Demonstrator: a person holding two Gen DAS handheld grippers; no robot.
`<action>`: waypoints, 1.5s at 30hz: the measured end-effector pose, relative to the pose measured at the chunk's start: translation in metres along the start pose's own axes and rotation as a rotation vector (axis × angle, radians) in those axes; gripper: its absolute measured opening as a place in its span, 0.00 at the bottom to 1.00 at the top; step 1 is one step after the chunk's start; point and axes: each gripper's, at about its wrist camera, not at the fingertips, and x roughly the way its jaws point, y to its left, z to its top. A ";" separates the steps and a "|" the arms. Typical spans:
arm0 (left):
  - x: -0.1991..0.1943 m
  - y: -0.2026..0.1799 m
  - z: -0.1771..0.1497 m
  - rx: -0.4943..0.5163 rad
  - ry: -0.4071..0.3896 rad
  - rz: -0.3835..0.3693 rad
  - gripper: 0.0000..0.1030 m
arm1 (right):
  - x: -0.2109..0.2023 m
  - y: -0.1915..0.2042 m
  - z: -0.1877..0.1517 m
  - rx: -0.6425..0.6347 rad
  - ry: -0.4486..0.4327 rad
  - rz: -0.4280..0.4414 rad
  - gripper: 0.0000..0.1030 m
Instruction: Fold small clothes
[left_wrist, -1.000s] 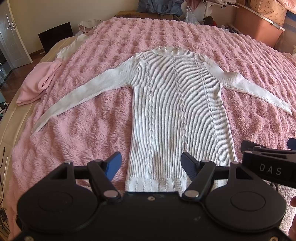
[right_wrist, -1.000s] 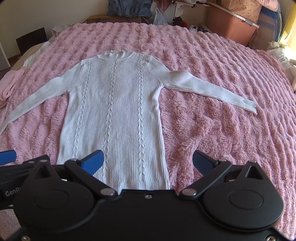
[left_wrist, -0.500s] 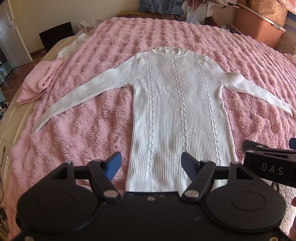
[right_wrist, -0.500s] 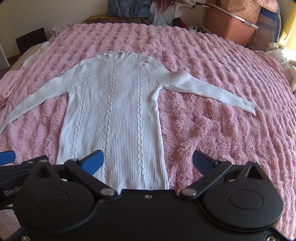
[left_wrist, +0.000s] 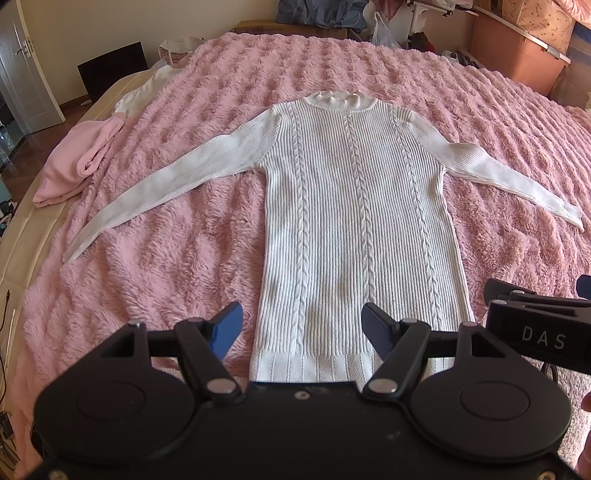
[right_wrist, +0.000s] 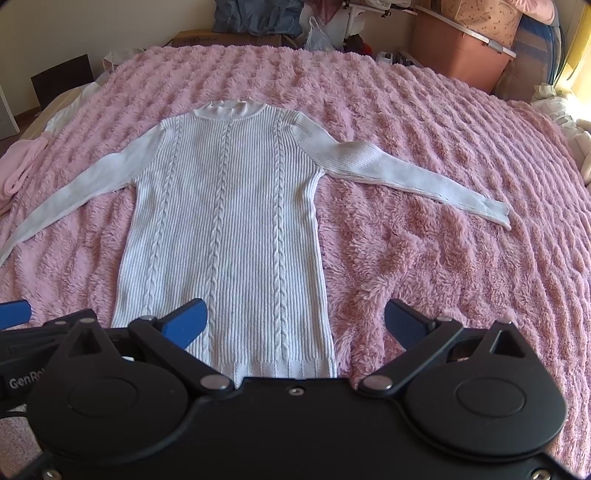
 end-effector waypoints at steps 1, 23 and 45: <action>0.000 0.000 0.000 0.000 0.001 -0.001 0.73 | 0.000 0.000 0.000 0.000 0.000 0.000 1.00; 0.009 -0.001 0.005 0.001 0.001 -0.018 0.73 | 0.006 -0.005 -0.001 0.011 -0.007 0.006 1.00; 0.163 -0.140 0.163 0.073 -0.283 -0.526 0.72 | 0.132 -0.241 0.039 0.449 -0.421 -0.135 1.00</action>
